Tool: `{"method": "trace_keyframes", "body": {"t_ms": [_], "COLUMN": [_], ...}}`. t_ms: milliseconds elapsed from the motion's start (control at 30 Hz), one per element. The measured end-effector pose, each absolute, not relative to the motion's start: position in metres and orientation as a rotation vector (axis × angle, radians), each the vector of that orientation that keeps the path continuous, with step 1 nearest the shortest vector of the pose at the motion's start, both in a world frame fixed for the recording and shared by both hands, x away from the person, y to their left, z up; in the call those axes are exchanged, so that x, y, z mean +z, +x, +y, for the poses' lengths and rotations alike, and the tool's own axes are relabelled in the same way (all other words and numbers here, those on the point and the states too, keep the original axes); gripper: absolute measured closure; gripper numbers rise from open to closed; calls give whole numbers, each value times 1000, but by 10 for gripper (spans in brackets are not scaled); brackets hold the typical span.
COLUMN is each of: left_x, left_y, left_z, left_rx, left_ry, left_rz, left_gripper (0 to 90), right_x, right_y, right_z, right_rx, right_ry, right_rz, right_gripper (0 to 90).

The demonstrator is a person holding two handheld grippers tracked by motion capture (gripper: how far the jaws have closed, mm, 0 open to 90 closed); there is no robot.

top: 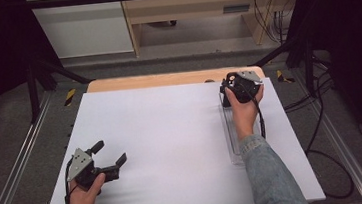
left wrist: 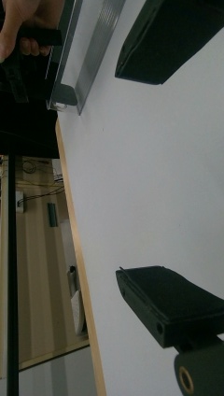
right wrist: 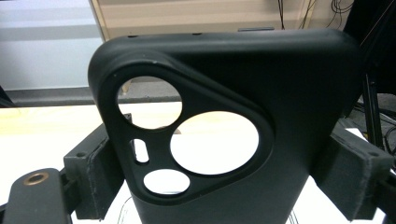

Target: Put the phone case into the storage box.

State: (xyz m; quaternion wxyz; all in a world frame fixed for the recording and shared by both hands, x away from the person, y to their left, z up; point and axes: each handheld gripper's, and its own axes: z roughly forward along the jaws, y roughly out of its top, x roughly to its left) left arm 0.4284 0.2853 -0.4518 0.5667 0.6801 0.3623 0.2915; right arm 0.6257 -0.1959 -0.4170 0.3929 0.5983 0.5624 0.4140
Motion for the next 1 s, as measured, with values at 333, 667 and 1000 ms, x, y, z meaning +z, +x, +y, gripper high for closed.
{"method": "trace_keyframes", "body": {"t_ms": [333,667,1000], "left_x": [-449,-447,-448], "left_y": [422,418,419], "left_z": [304,319,315], "left_rx": [711,731,725], "left_ry": [1571,1546,1563], "left_rz": [880,905,893], "left_gripper": [48,48,48], "right_x": [-419,-421,-425], "right_y": [628,631,635], "right_z": [-194,-191,-189], "right_rx": [1048,1040,1027], "right_ry": [1520,1493,1469], "right_rz": [1430,1440,1442], "right_gripper": [131,128,114]}}
